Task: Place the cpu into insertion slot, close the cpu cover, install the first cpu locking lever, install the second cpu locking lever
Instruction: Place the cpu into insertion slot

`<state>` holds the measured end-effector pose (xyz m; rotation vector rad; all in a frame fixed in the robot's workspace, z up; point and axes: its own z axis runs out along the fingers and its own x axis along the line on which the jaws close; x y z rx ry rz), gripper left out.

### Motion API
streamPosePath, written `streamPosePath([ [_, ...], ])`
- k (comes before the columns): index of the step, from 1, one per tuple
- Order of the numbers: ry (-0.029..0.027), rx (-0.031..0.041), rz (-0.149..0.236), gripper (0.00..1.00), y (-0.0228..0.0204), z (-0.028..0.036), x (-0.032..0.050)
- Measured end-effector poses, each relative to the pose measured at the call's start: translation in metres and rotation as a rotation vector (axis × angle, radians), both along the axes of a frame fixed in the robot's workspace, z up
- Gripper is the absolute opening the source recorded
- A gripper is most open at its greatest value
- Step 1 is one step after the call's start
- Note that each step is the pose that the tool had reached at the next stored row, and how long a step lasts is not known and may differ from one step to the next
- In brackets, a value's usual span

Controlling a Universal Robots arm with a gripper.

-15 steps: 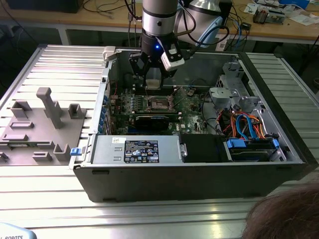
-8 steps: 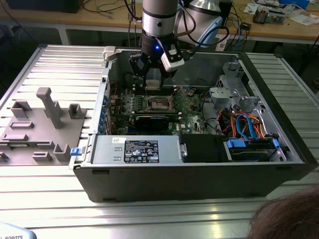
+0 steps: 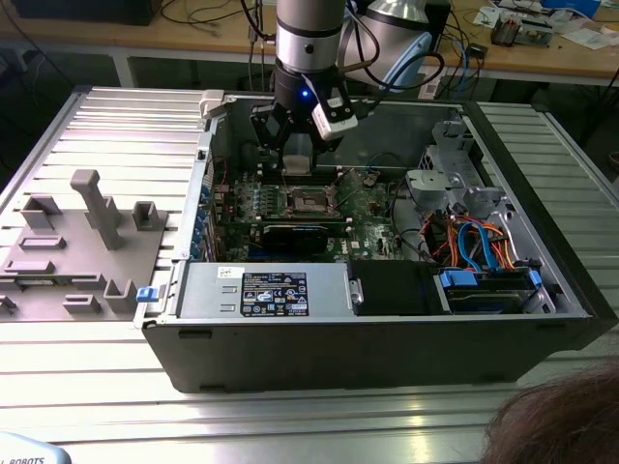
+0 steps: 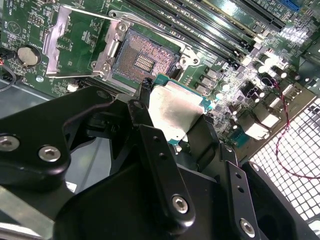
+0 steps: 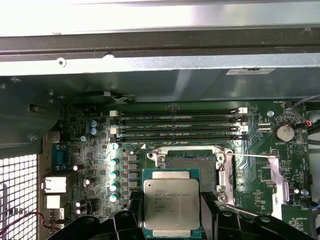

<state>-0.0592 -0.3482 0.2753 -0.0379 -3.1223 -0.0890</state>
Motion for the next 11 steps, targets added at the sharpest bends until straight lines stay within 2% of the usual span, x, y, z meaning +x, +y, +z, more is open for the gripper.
streamPosePath([
  [11, 0.0000, -0.0001, 0.000, 0.54, 0.0000, -0.0034, 0.0000],
])
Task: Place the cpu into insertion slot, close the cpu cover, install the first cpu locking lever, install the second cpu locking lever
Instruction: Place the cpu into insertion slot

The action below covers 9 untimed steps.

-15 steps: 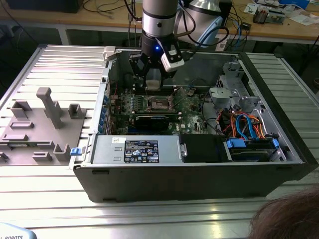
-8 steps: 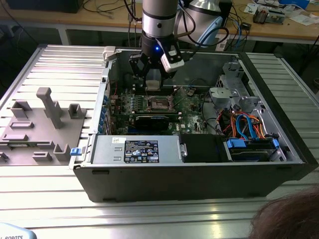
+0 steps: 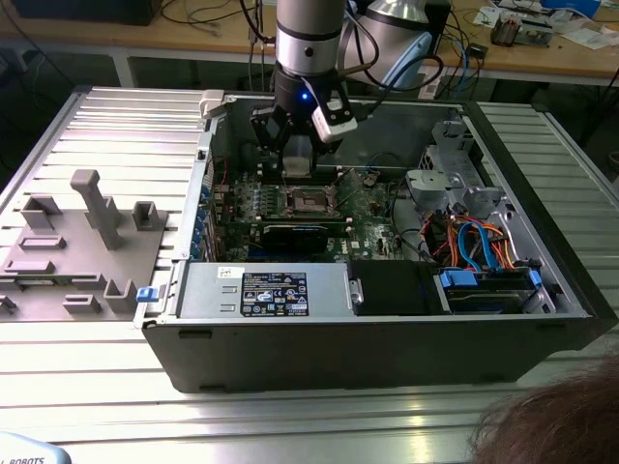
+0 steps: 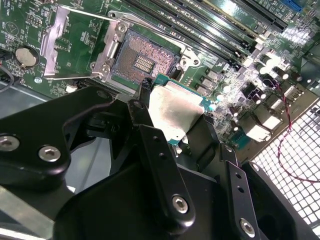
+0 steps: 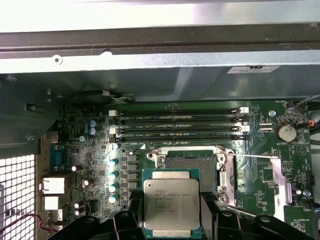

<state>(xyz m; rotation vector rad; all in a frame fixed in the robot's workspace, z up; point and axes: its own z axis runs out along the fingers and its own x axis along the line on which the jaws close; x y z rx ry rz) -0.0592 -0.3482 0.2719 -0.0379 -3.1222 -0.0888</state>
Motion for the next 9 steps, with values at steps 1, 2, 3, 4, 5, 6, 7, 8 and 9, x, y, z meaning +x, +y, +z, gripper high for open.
streamPosePath([
  [1, 0.0000, 0.0001, 0.000, 0.54, 0.0000, -0.0014, 0.0000],
  [2, 0.0000, 0.0001, 0.000, 0.54, 0.0000, -0.0014, 0.0000],
  [3, 0.0000, 0.0000, 0.000, 0.54, 0.0000, -0.0016, 0.0000],
  [4, 0.0000, 0.0001, 0.000, 0.54, 0.0000, -0.0018, 0.0000],
  [5, 0.0000, 0.0000, 0.000, 0.54, 0.0000, -0.0020, 0.0000],
  [6, 0.0000, 0.0001, 0.000, 0.54, 0.0000, -0.0023, 0.0000],
  [7, -0.0001, 0.0001, 0.000, 0.54, 0.0000, -0.0026, 0.0000],
  [8, 0.0000, 0.0001, 0.000, 0.54, 0.0000, -0.0029, 0.0000],
  [9, 0.0000, 0.0000, 0.000, 0.54, 0.0000, -0.0031, 0.0000],
])
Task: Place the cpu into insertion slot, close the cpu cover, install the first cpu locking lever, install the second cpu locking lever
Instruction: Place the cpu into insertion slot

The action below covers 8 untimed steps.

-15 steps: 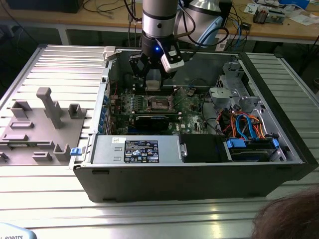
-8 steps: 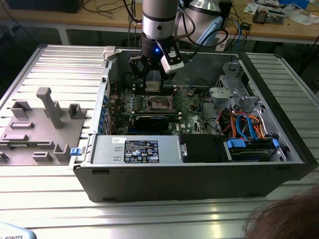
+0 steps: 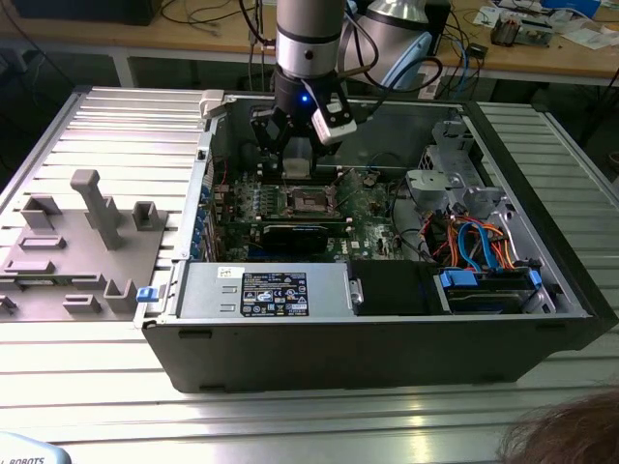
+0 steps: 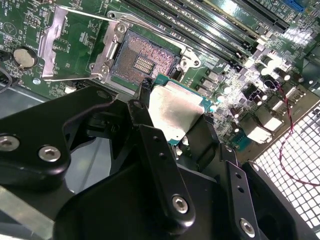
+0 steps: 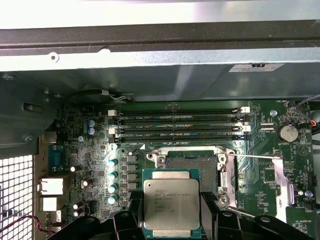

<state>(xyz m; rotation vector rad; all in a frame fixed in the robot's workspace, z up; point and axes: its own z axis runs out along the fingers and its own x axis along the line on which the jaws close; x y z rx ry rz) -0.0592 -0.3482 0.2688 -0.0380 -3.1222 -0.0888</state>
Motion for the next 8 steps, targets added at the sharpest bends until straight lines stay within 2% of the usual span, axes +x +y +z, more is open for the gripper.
streamPosePath([
  [8, 0.0000, 0.0001, 0.000, 0.54, 0.0000, -0.0019, 0.0000],
])
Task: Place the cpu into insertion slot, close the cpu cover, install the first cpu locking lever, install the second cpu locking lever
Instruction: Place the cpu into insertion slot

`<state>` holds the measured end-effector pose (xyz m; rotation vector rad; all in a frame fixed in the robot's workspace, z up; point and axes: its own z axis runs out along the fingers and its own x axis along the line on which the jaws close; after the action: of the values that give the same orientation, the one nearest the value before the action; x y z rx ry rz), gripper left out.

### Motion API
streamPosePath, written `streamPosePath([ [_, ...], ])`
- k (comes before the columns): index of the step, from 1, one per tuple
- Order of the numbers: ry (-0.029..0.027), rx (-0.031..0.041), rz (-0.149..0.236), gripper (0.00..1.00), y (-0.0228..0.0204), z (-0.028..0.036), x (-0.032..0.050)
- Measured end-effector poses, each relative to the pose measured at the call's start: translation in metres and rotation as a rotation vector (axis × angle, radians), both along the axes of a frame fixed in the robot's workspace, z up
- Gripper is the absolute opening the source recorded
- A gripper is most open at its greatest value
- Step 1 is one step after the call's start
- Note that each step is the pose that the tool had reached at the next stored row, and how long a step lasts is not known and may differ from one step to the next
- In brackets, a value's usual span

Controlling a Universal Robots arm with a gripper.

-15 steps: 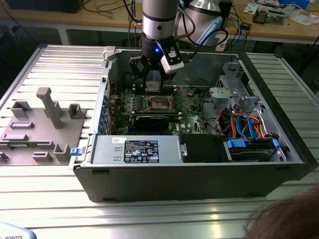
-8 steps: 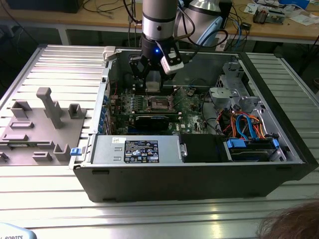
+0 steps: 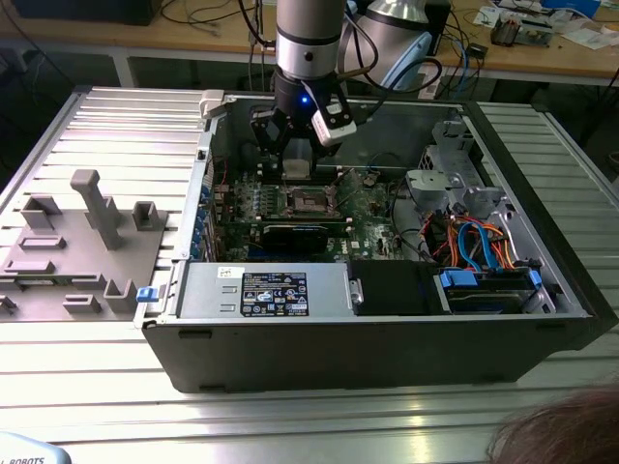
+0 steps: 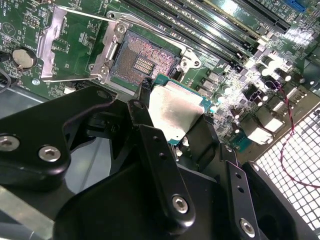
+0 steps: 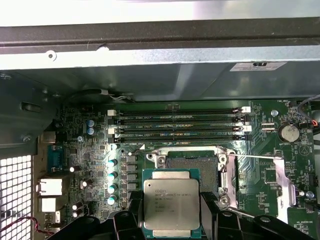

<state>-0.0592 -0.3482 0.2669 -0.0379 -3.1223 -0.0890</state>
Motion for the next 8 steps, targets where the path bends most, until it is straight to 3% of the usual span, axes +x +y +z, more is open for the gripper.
streamPosePath([
  [8, 0.0000, 0.0000, 0.000, 0.54, 0.0000, -0.0015, 0.0000],
])
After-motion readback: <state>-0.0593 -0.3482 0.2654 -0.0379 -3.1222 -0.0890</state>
